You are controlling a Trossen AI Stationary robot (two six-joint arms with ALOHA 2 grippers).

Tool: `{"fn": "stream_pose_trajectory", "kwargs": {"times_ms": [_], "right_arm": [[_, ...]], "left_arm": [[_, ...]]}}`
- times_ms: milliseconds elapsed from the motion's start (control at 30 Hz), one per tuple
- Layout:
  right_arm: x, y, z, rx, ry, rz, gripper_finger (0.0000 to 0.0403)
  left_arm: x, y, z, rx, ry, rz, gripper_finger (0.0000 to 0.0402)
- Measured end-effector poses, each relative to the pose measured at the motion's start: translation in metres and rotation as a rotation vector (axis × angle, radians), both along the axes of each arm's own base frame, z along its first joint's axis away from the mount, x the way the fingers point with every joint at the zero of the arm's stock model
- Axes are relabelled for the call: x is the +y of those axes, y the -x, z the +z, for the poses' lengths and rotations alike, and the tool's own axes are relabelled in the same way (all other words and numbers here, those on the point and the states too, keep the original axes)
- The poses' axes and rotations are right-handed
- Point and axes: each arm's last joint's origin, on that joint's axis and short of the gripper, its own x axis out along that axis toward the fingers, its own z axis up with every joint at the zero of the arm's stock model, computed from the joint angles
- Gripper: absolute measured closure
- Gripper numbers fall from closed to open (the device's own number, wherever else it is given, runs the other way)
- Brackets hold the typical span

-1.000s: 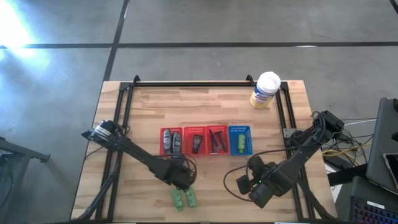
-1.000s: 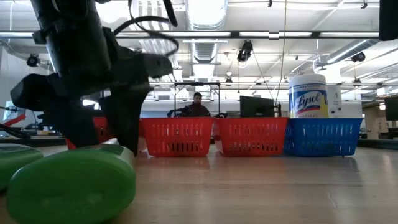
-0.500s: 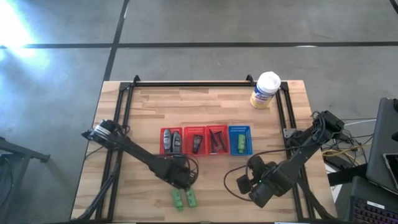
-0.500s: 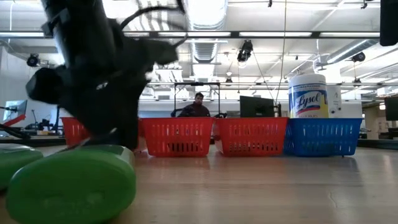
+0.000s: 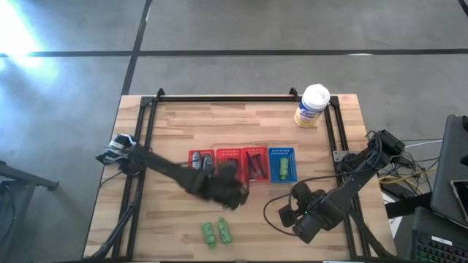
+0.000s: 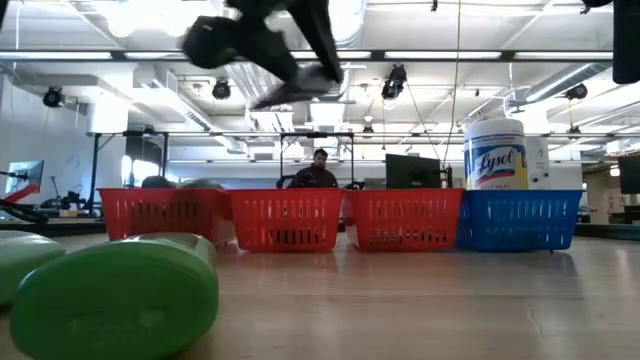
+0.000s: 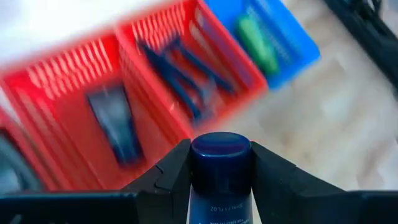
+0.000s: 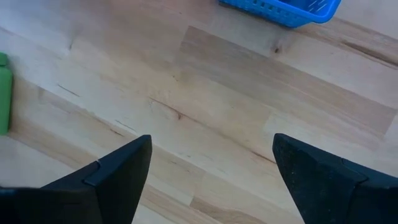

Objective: Pick & Place Travel size toiletries
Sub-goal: Put the blue shave cream into the middle red bin, then put the green shampoo into the blue bin

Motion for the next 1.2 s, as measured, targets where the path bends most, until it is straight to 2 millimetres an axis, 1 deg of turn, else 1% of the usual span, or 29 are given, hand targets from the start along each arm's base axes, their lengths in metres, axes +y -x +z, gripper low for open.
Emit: {"fn": "stream_pose_trajectory", "kwargs": {"times_ms": [100,167,233,300,400,500,600,733,900,967,1067,1200], "right_arm": [[0.000,0.000,0.000,-0.001,-0.004,-0.011,0.0077],[0.000,0.000,0.000,-0.002,-0.006,-0.018,0.0075],[0.000,0.000,0.000,-0.003,-0.008,-0.025,0.0070],[0.000,0.000,0.000,-0.004,-0.010,-0.030,0.0065],[0.000,0.000,0.000,-0.006,-0.012,-0.039,0.0056],[0.000,0.000,0.000,-0.007,-0.013,-0.042,0.0050],[0.000,0.000,0.000,-0.006,-0.013,-0.041,0.0050],[0.000,0.000,0.000,-0.003,-0.009,-0.026,0.0060],[0.000,0.000,0.000,0.002,-0.010,-0.015,0.0072],[0.000,0.000,0.000,0.004,-0.011,-0.013,0.0074],[0.000,0.001,0.000,0.016,-0.022,-0.010,0.0070],[0.001,0.000,-0.001,0.018,-0.022,0.004,0.0058]], "left_arm": [[0.036,-0.010,0.000,0.026,-0.037,0.045,0.0266],[0.060,-0.014,-0.006,0.051,-0.024,0.080,0.0266],[0.079,-0.014,-0.015,0.083,0.005,0.107,0.0266],[0.090,-0.012,-0.025,0.122,0.026,0.122,0.0266],[0.098,-0.008,-0.036,0.160,0.048,0.134,0.0265],[0.098,-0.009,-0.043,0.144,0.064,0.132,0.0258],[0.098,-0.012,-0.046,0.102,0.071,0.131,0.0242],[0.100,-0.012,-0.046,0.091,0.041,0.157,0.0220],[0.100,-0.011,-0.044,0.124,0.047,0.114,0.0205],[0.092,-0.013,-0.040,0.135,0.076,0.033,0.0204],[0.067,-0.010,-0.027,0.143,0.088,-0.158,0.0204],[0.032,0.008,-0.013,0.175,0.097,-0.274,0.0204]]}}
